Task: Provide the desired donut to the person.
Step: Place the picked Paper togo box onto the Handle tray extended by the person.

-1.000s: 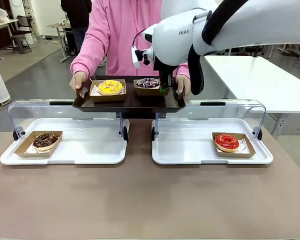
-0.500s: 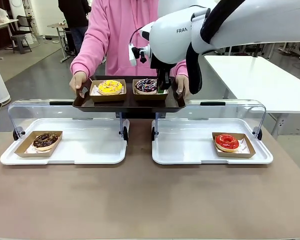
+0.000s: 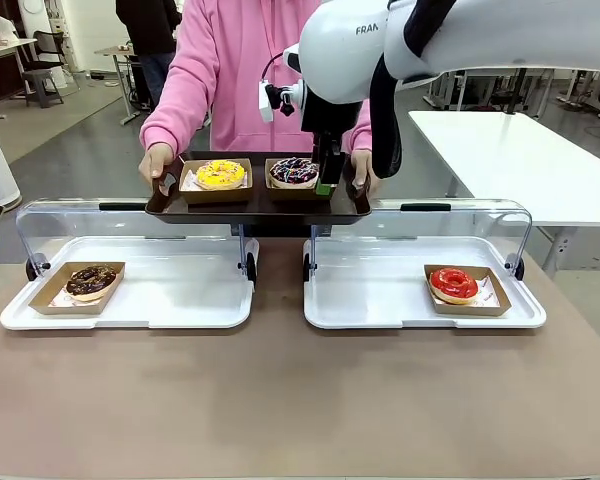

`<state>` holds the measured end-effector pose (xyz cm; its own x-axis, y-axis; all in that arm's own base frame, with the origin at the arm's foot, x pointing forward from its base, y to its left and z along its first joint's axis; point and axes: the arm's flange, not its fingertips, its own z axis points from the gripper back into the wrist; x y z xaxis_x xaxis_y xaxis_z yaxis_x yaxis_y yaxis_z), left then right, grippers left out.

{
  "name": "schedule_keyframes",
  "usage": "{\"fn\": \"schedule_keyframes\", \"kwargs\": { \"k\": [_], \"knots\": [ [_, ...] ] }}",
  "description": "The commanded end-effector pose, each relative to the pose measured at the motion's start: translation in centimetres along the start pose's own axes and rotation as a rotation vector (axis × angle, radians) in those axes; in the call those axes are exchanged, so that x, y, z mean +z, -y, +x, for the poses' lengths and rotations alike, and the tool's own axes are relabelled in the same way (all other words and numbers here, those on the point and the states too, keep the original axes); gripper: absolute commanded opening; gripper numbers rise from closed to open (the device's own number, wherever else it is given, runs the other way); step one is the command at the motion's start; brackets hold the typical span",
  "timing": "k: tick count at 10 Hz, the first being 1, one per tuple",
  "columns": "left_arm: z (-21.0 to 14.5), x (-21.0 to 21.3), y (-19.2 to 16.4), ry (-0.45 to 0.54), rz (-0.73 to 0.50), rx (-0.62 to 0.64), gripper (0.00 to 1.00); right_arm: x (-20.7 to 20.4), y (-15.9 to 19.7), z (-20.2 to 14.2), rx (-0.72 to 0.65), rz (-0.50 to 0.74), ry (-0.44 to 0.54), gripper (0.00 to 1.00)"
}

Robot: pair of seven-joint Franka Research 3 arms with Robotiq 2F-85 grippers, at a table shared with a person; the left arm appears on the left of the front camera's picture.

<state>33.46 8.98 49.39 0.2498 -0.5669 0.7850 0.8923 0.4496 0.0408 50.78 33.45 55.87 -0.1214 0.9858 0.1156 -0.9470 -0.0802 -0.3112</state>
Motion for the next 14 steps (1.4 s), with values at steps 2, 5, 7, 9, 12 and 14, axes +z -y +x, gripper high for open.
{"fn": "schedule_keyframes", "kwargs": {
  "k": [2,5,7,9,12,14],
  "knots": [
    [-0.13,-0.02,-0.01,0.017,-0.003,-0.002,1.0,0.58,0.0,-0.22,0.029,0.055,0.027,1.0],
    [-0.13,-0.02,-0.01,0.017,-0.003,-0.002,1.0,0.23,-0.19,0.12,0.018,0.032,0.015,1.0],
    [-0.13,-0.02,-0.01,0.017,-0.003,-0.002,1.0,0.23,-0.19,0.12,0.018,0.032,0.015,1.0],
    [-0.13,-0.02,-0.01,0.017,-0.003,-0.002,1.0,0.23,-0.19,0.12,0.018,0.032,0.015,1.0],
    [-0.13,-0.02,-0.01,0.017,-0.003,-0.002,1.0,0.23,-0.19,0.12,0.018,0.032,0.015,1.0],
    [-0.13,-0.02,-0.01,0.017,-0.003,-0.002,1.0,0.23,-0.19,0.12,0.018,0.032,0.015,1.0]
  ]
}}
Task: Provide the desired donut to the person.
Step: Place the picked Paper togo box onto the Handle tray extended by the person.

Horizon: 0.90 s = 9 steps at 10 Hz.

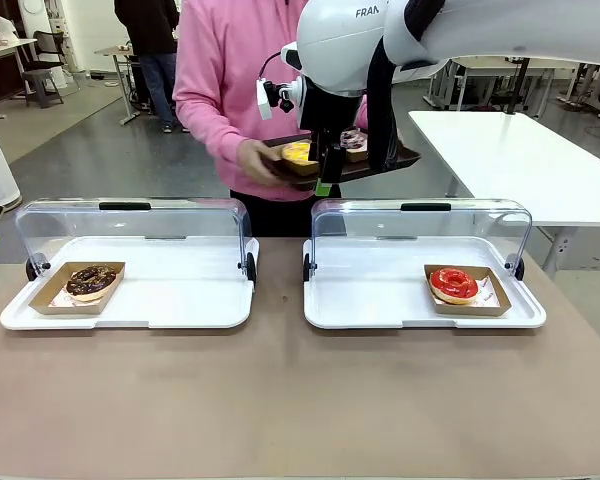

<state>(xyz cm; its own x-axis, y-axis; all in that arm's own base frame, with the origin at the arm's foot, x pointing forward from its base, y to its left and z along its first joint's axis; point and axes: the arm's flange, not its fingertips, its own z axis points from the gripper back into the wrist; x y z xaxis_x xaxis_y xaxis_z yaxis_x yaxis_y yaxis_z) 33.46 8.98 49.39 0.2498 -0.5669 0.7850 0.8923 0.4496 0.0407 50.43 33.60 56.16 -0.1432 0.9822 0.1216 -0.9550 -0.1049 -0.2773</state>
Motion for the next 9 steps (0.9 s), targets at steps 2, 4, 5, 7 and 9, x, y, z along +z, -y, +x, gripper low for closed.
{"fn": "schedule_keyframes", "kwargs": {
  "k": [2,4,5,7,9],
  "knots": [
    [-0.1,0.0,0.0,0.017,-0.003,-0.002,1.0,-0.1,0.0,-0.1,-0.001,-0.006,0.002,1.0],
    [-0.1,0.0,0.0,0.017,-0.003,-0.002,1.0,2.3,-0.9,-1.9,-0.042,0.013,0.1,1.0],
    [-0.1,0.0,0.0,0.017,-0.003,-0.002,1.0,5.1,-3.2,-5.4,-0.068,0.014,0.19,1.0],
    [-0.1,0.0,0.0,0.017,-0.003,-0.002,1.0,8.5,-9.4,-13.9,-0.14,0.026,0.348,1.0],
    [-0.1,0.0,0.0,0.017,-0.003,-0.002,1.0,9.3,-15.1,-20.7,-0.246,-0.034,0.462,1.0]
  ]
}}
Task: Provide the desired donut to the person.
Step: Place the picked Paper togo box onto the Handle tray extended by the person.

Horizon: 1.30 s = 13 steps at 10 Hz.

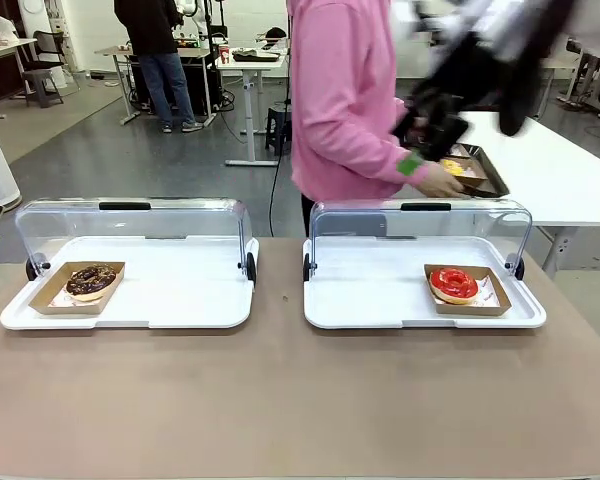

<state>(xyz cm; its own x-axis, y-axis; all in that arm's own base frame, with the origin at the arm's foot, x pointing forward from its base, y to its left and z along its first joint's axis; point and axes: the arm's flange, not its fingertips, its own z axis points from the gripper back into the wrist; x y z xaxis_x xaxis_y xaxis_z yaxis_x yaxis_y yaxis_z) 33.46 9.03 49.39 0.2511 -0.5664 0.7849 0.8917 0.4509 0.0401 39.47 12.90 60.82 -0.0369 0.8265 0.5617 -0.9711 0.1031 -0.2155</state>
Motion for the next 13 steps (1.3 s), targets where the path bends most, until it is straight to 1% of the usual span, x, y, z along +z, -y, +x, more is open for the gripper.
{"fn": "schedule_keyframes", "kwargs": {
  "k": [1,2,3,5,6,8,9,12,13],
  "knots": [
    [-0.1,-0.1,0.0,0.017,-0.003,-0.003,1.0,2.0,-5.7,-7.0,-0.07,-0.095,0.116,1.0],
    [-0.1,-0.1,0.0,0.017,-0.003,-0.003,1.0,2.7,-7.4,-9.7,-0.156,-0.171,0.156,1.0],
    [-0.1,-0.1,0.0,0.017,-0.003,-0.003,1.0,2.9,-8.9,-11.8,-0.258,-0.229,0.16,1.0],
    [-0.1,-0.1,0.0,0.017,-0.003,-0.003,1.0,4.4,-11.9,-15.7,-0.378,-0.303,0.196,1.0],
    [-0.1,-0.1,0.0,0.017,-0.003,-0.003,1.0,4.8,-12.4,-16.7,-0.409,-0.29,0.196,1.0],
    [-0.1,-0.1,0.0,0.017,-0.003,-0.003,1.0,5.0,-11.5,-18.2,-0.455,-0.27,0.21,1.0],
    [-0.1,-0.1,0.0,0.017,-0.003,-0.003,1.0,4.9,-10.9,-18.6,-0.48,-0.265,0.198,1.0],
    [-0.1,-0.1,0.0,0.017,-0.003,-0.003,1.0,4.8,-9.8,-19.1,-0.557,-0.29,0.185,1.0],
    [-0.1,-0.1,0.0,0.017,-0.003,-0.003,1.0,4.9,-9.6,-19.2,-0.562,-0.288,0.178,1.0]
  ]
}}
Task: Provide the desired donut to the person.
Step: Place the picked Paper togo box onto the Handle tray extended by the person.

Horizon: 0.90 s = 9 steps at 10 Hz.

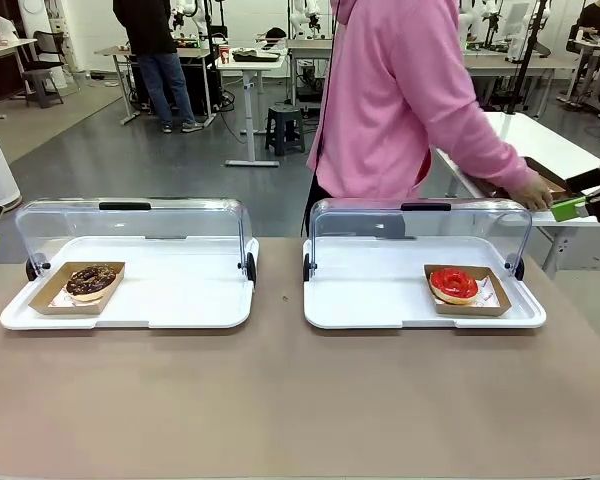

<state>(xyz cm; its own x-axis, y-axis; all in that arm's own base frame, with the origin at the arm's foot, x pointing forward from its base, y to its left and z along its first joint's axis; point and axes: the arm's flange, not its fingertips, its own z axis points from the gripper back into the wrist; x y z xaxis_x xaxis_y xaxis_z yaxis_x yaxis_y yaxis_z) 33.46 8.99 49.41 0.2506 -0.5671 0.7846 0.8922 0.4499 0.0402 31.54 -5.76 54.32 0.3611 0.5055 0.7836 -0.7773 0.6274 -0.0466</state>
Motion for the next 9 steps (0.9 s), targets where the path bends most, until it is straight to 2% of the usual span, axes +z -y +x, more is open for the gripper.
{"fn": "schedule_keyframes", "kwargs": {
  "k": [1,4,5,9],
  "knots": [
    [-0.1,0.0,0.0,0.018,-0.003,-0.003,1.0,-1.2,-2.1,-2.0,-0.029,-0.035,-0.034,1.0],
    [-0.1,0.0,0.0,0.018,-0.003,-0.003,1.0,-1.2,-2.2,-1.2,-0.033,-0.084,-0.042,1.0],
    [-0.1,0.0,0.0,0.018,-0.003,-0.003,1.0,0.0,0.3,0.0,-0.016,-0.022,-0.013,1.0],
    [-0.1,0.0,0.0,0.018,-0.003,-0.003,1.0,0.0,0.3,0.0,-0.016,-0.022,-0.013,1.0]
  ]
}}
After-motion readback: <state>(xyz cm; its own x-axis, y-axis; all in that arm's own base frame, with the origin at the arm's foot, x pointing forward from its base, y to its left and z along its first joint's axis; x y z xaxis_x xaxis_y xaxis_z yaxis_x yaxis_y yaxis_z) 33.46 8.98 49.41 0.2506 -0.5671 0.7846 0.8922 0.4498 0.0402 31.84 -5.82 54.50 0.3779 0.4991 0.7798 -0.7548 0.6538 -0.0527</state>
